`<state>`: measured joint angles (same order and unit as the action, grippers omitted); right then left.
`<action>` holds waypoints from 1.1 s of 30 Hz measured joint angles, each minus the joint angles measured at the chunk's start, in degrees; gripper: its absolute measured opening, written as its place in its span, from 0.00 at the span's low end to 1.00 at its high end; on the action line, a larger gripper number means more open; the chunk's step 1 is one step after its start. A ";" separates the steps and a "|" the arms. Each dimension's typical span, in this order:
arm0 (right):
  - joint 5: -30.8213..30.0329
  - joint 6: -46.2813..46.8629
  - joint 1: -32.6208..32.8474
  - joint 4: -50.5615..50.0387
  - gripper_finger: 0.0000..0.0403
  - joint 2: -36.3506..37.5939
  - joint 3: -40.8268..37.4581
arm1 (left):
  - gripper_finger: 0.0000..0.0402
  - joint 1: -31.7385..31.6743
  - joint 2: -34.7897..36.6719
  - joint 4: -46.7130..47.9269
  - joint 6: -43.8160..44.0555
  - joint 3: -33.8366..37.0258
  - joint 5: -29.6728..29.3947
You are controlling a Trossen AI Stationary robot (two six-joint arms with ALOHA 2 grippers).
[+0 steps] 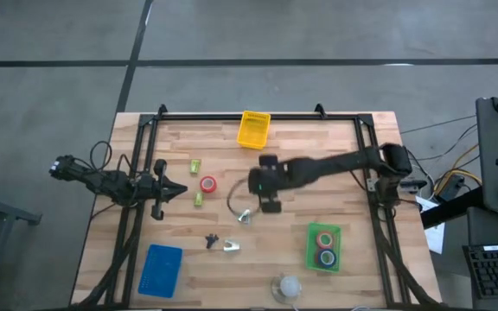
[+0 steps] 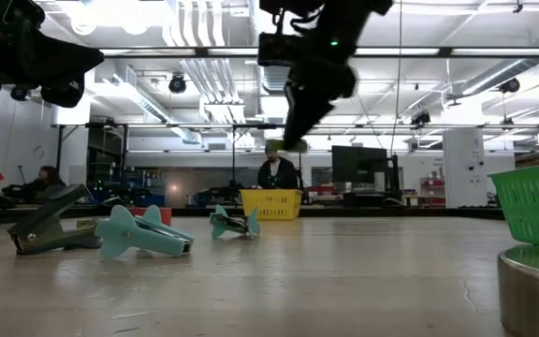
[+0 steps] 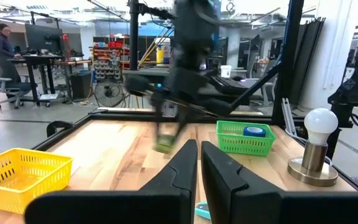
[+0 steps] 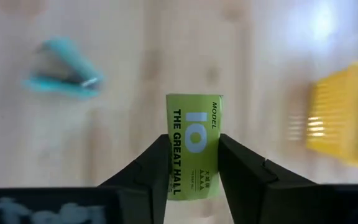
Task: Pick and place Stapler, Stapler remover, tape
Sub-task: Put the bottom staple box into the yellow bin
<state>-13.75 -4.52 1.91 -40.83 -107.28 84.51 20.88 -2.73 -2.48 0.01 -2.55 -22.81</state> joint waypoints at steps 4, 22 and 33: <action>0.09 -0.24 -6.36 3.06 0.30 0.07 2.73 | 0.06 0.00 0.00 -0.01 0.00 0.00 0.00; 6.02 18.40 -22.48 13.13 0.29 -6.60 6.50 | 0.06 0.00 -0.05 0.04 0.00 -0.01 0.00; -1.73 24.69 -23.20 1.23 0.31 -14.75 16.82 | 0.06 0.00 -0.05 0.06 0.00 -0.01 0.00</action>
<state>-15.49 20.16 -21.30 -39.60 -122.04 101.32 20.88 -2.79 -2.42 0.01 -2.56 -22.81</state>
